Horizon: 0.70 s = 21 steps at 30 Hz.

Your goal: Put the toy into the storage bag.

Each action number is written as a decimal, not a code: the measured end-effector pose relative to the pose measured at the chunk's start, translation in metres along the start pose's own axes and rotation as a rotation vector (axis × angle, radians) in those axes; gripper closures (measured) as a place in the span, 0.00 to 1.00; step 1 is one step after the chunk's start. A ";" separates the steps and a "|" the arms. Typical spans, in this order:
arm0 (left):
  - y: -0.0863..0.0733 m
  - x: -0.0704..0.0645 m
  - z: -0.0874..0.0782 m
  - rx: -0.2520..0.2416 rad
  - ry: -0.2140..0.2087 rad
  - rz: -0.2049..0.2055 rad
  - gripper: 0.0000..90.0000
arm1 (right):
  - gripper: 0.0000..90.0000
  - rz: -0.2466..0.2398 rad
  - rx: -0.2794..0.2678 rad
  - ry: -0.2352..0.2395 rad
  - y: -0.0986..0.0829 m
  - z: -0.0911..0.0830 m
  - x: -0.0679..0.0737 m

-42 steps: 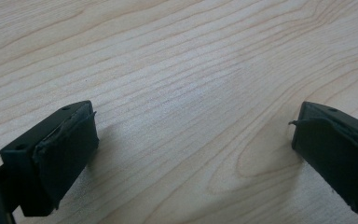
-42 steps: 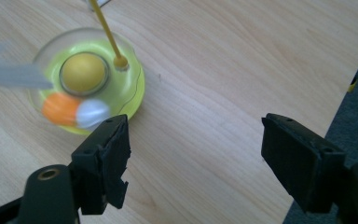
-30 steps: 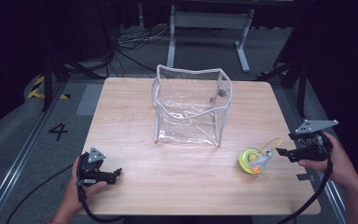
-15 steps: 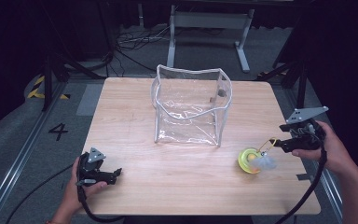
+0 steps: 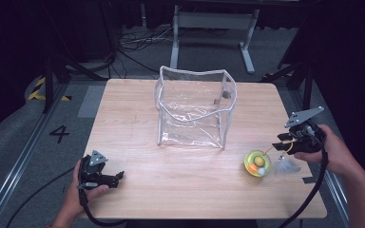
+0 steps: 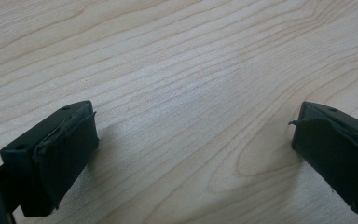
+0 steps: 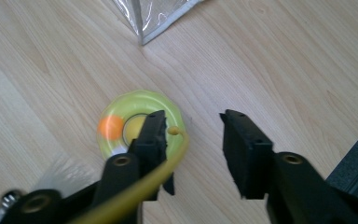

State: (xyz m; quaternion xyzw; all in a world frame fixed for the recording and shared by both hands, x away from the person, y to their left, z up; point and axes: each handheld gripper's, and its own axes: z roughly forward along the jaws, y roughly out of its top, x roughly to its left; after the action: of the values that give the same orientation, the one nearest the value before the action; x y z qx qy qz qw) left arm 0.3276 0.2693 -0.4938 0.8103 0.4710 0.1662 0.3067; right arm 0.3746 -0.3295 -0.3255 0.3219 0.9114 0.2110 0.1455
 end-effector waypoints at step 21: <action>0.000 0.000 0.000 0.000 -0.001 0.000 0.01 | 0.98 -0.077 0.014 0.021 0.013 -0.011 0.008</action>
State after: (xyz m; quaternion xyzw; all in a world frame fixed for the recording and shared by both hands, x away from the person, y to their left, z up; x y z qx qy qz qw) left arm 0.3276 0.2693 -0.4938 0.8102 0.4710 0.1660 0.3070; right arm 0.3709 -0.3185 -0.3110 0.2855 0.9261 0.2021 0.1414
